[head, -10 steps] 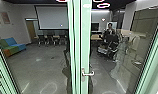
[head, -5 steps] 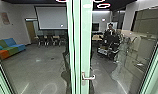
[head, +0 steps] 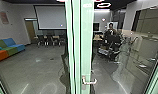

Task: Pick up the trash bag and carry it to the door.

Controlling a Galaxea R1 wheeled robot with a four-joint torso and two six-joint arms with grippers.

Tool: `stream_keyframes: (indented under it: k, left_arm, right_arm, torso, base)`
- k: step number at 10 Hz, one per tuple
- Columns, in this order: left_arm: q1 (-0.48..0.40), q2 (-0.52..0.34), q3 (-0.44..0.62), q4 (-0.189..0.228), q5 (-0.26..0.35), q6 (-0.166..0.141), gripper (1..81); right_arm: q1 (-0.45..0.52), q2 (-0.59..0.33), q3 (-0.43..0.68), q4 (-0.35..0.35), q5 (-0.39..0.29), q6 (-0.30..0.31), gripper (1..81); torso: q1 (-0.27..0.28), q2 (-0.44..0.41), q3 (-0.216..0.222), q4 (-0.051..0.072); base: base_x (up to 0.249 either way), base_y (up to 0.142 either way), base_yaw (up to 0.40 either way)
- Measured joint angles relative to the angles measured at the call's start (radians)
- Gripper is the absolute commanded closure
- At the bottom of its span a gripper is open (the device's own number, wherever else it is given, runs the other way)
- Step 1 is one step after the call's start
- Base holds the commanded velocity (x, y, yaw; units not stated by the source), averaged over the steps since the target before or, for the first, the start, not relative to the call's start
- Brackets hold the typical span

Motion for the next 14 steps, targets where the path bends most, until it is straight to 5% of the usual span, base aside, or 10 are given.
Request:
stream_keyframes:
  k: [9, 14]
  left_arm:
    - [0.004, 0.0, 0.0, 0.0, 0.001, 0.0, 81.1]
    - [0.004, 0.0, 0.0, 0.0, 0.001, 0.0, 81.1]
  right_arm:
    - [0.0, 0.0, 0.0, 0.0, 0.0, 0.0, 1.0]
    - [-0.001, 0.0, 0.0, 0.0, 0.0, 0.001, 1.0]
  torso:
    - [-0.001, 0.0, 0.0, 0.0]
    - [-0.001, 0.0, 0.0, 0.0]
  base:
    - [0.009, 0.0, 0.0]
    - [0.0, 0.0, 0.227]
